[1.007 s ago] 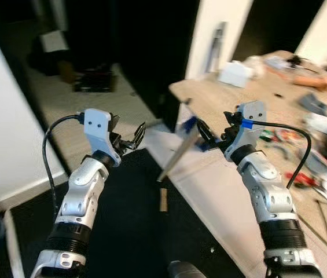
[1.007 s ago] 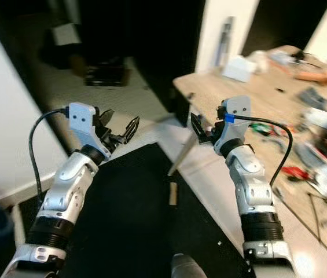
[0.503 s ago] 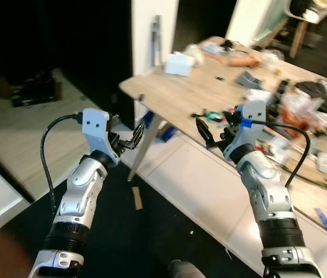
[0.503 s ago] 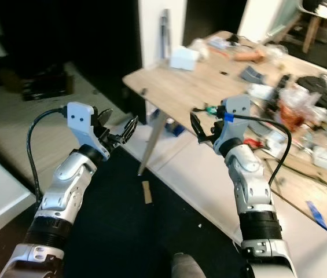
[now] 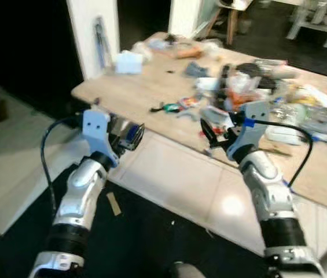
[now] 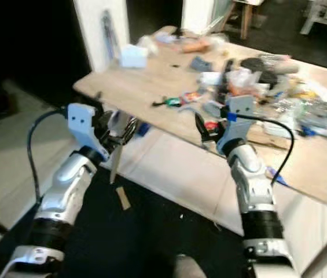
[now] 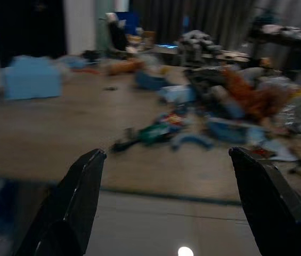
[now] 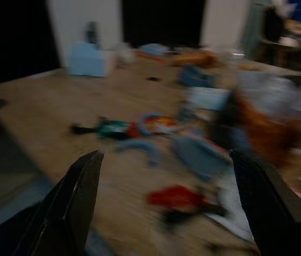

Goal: Picking trash to rubbish bin

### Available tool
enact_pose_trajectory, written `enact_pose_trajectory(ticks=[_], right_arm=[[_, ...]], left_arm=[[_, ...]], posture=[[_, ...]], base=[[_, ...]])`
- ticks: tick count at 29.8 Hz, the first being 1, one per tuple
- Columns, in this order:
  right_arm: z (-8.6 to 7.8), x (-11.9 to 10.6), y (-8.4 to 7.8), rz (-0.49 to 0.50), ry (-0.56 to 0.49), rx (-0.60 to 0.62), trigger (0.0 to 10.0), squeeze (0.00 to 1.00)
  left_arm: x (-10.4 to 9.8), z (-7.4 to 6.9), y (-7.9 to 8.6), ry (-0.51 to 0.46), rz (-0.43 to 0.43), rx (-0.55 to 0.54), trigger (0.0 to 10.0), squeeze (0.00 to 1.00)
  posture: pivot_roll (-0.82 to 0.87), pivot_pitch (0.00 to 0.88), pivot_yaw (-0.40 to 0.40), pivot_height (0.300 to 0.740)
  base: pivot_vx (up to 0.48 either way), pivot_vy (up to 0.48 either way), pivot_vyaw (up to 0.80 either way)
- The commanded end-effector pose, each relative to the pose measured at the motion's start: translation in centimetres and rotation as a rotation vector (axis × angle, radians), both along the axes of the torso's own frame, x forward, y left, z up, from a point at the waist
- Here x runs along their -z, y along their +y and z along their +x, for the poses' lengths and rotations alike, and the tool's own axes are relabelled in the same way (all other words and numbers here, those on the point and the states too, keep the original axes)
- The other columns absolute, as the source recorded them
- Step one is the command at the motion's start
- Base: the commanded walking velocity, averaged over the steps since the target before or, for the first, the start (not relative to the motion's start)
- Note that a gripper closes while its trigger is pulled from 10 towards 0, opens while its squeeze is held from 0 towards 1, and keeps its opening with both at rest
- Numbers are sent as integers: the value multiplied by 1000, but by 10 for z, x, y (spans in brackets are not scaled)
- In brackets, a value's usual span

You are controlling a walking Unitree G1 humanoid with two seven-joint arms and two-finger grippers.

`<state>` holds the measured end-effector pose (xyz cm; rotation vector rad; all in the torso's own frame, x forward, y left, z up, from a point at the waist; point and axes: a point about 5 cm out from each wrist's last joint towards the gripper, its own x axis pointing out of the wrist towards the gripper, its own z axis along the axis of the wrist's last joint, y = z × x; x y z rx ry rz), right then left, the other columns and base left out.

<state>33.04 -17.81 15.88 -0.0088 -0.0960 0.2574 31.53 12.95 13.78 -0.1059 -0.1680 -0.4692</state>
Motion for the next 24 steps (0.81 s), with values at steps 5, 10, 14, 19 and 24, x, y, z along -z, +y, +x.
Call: enact_pose_trajectory(ticks=[5, 10, 14, 19, 24], right_arm=[[0, 2, -4, -5, 5, 22, 10000, 0], [1, 2, -5, -7, 3, 27, 10000, 0], [0, 1, -5, 8, -9, 35, 10000, 0], [-1, -1, -6, -12, -30, 36, 10000, 0], [-1, -1, -5, -11, -28, 19, 10000, 0]], left_arm=[[1, 0, 0, 7, 12, 7, 10000, 0], [1, 0, 0, 7, 10, 8, 10000, 0], [1, 0, 0, 6, 7, 11, 10000, 0], [1, -1, 0, 6, 5, 10, 10000, 0], [1, -1, 1, 0, 4, 5, 10000, 0]], posture=[[-95, 0, -6, 740], [-95, 0, -5, 740], [-95, 0, -5, 740], [-97, 0, -5, 740], [-97, 0, -5, 740]], base=[[0, 0, -775], [0, 0, -775], [0, 0, -775], [124, 0, 0], [356, 0, 0]])
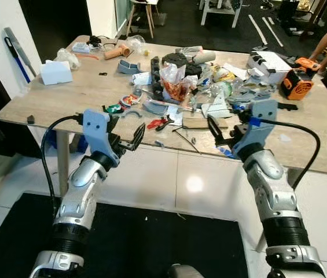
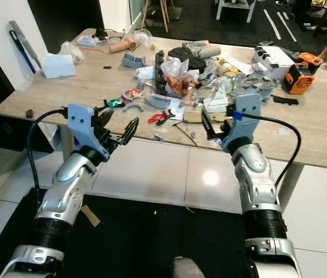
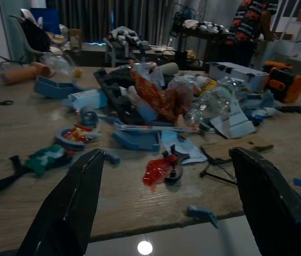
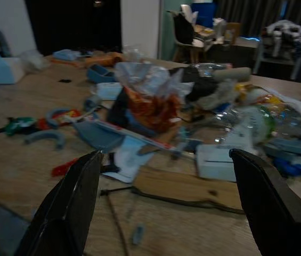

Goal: Picking trash to rubbish bin

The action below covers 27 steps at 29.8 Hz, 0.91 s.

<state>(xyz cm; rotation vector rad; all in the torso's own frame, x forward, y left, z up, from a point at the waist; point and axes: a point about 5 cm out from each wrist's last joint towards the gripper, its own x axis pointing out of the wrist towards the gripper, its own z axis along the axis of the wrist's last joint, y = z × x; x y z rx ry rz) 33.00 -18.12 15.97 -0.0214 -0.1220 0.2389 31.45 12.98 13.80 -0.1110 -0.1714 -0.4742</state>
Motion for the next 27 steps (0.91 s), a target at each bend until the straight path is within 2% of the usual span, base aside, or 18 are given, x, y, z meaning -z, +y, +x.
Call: enact_pose_trajectory(ticks=[1, 23, 27], right_arm=[[-1, 0, -2, -2, 0, 0, 10000, 0], [-1, 0, -3, -3, 7, -22, 10000, 0], [0, 1, -3, 8, 22, -25, 10000, 0]], left_arm=[[1, 0, 1, 2, 9, 0, 10000, 0], [0, 0, 0, -11, 12, 6, 10000, 0], [0, 0, 0, -12, 12, 8, 10000, 0]], posture=[[-97, 0, -5, 740], [-99, 0, -7, 740], [-99, 0, -7, 740]], base=[[386, 0, 0], [447, 0, 0], [480, 0, -788]])
